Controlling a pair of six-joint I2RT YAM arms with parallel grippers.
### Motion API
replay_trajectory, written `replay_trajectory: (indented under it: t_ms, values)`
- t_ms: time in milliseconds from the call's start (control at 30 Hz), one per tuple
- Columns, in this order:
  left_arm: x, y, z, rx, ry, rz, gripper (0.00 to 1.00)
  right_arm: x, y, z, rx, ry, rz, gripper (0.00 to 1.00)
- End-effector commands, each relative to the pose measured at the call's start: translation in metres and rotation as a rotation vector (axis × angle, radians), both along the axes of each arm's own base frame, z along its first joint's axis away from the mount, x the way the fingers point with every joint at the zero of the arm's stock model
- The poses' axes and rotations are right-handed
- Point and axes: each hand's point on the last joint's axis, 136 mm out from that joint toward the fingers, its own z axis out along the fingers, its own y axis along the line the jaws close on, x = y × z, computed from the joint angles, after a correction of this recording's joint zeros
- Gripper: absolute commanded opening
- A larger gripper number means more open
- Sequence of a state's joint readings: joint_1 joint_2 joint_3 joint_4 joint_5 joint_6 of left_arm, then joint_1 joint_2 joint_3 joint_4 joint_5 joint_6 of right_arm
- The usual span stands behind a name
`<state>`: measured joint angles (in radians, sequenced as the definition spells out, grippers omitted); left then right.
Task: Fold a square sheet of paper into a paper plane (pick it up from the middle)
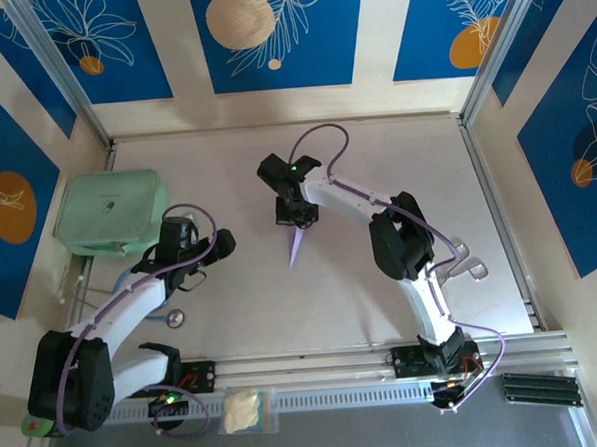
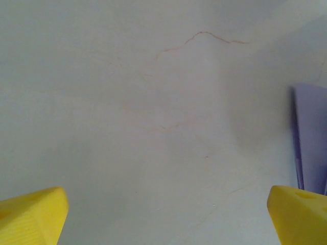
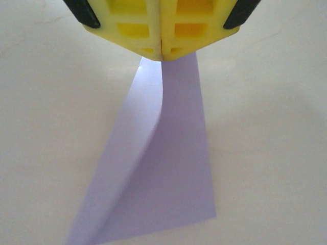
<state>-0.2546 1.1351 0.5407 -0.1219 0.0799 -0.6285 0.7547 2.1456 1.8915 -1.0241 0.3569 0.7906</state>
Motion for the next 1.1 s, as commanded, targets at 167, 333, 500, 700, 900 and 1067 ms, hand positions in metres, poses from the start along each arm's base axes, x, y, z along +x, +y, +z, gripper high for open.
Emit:
replay_trajectory:
  t_ms: [167,333,500,700,900,1067]
  values:
    - [-0.002,0.003,-0.001,-0.133,0.007,0.048,0.99,-0.018,0.086,0.040,0.408,-0.072,0.375,0.00]
    - [-0.006,0.002,0.004,-0.169,-0.006,0.054,0.99,-0.031,0.102,0.029,0.605,-0.001,0.419,0.00]
    - [-0.008,-0.012,0.006,-0.240,0.001,0.008,0.88,-0.034,0.090,0.007,0.761,0.076,0.355,0.00]
    - [-0.006,-0.030,-0.002,-0.335,0.051,-0.042,0.66,-0.033,0.061,-0.019,0.773,0.114,0.268,0.01]
    - [-0.004,-0.042,-0.007,-0.388,0.076,-0.068,0.55,-0.032,0.040,-0.030,0.763,0.118,0.222,0.02]
    - [-0.004,-0.057,-0.010,-0.435,0.100,-0.109,0.49,-0.032,0.038,-0.030,0.769,0.116,0.225,0.02]
